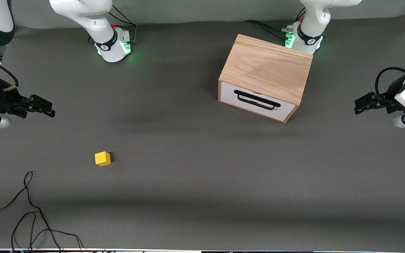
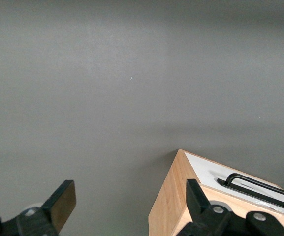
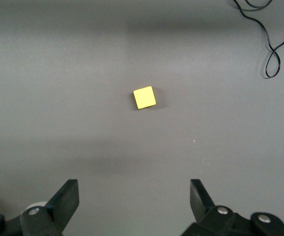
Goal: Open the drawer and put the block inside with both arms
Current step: 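Reach the left gripper down to the black drawer handle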
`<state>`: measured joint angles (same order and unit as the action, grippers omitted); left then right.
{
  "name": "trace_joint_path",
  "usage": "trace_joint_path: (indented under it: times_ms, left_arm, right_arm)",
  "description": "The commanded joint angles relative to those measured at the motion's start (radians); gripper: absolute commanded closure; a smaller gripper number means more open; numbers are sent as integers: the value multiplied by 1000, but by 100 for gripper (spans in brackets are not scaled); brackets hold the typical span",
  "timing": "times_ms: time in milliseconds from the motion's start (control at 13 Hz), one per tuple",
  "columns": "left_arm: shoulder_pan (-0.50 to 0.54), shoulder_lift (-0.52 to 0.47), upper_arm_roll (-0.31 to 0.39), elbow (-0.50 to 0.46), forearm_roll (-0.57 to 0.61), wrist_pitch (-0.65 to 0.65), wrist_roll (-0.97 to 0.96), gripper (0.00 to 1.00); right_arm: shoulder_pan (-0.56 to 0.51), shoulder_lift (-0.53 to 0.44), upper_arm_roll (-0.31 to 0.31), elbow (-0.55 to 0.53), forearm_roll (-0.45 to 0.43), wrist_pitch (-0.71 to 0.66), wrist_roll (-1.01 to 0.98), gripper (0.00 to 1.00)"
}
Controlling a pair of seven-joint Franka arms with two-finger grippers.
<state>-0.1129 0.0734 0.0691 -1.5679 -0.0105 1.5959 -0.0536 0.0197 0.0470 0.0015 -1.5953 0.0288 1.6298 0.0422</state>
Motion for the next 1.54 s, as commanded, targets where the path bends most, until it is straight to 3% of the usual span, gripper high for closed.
trace_joint_path:
  times_ms: [0,615,1077,1462]
  left_arm:
    - [-21,-26,14,-30,17,10,18,0]
    - [-28,-27,9,-29,14,1,-9,0]
    - [-187,0,-113,-29,-5,-13,-560,0]
    - [-384,61,-130,-27,-46,53,-1123,0]
  right_arm:
    - [3,5,-3,9,3,-13,-13,0]
    - [3,13,-3,18,2,-4,-9,0]
    - [2,14,-3,17,3,12,8,0]
    - [5,28,-2,6,2,25,8,0]
